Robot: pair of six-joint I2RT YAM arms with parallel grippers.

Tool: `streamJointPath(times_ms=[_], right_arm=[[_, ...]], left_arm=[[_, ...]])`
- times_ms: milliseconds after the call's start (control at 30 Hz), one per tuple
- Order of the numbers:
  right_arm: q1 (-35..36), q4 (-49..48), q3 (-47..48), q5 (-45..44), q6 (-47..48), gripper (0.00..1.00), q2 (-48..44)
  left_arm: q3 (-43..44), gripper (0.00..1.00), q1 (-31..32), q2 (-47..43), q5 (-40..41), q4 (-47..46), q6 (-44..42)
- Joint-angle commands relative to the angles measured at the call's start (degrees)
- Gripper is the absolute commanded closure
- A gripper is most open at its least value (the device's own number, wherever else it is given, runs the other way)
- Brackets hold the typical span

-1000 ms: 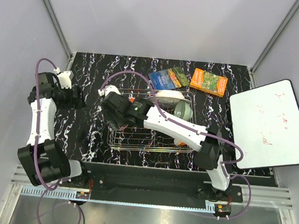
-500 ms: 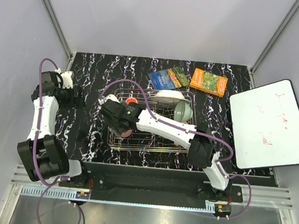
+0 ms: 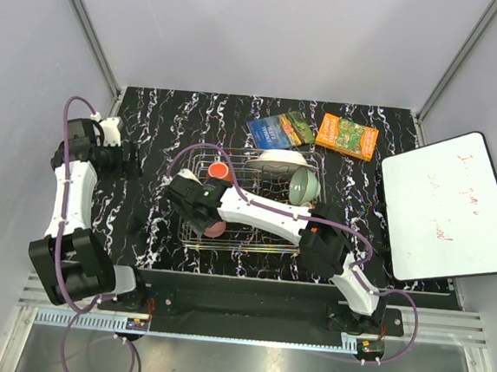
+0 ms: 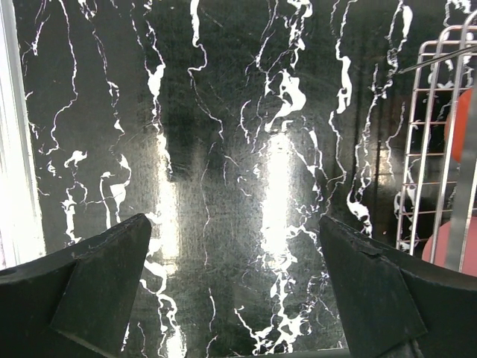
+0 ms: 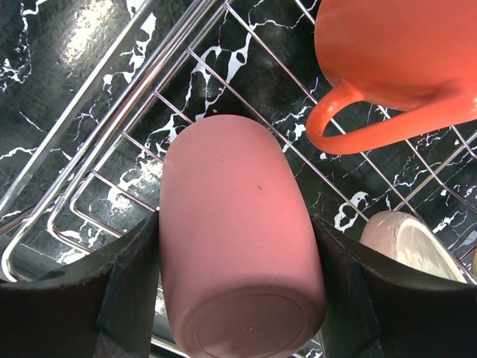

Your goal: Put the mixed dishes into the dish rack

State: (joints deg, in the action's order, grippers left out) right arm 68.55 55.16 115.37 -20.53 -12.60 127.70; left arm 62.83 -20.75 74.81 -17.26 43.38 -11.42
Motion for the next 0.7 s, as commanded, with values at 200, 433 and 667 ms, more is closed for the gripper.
streamJointPath(times_ms=[200, 433, 667], right_arm=[[0.44, -1.28, 0.2, 0.67, 0.3, 0.67, 2.38], [0.7, -0.4, 1.26, 0.5, 0.73, 0.13, 1.15], [1.23, 1.18, 2.84, -1.08, 1.44, 0.0, 0.36]], left_arm=[[0.98, 0.01, 0.19, -3.52, -4.01, -1.54, 1.14], [0.98, 0.01, 0.19, -4.05, -4.98, -1.45, 1.31], [0.89, 0.01, 0.27, -4.14, -5.68, -1.36, 1.4]])
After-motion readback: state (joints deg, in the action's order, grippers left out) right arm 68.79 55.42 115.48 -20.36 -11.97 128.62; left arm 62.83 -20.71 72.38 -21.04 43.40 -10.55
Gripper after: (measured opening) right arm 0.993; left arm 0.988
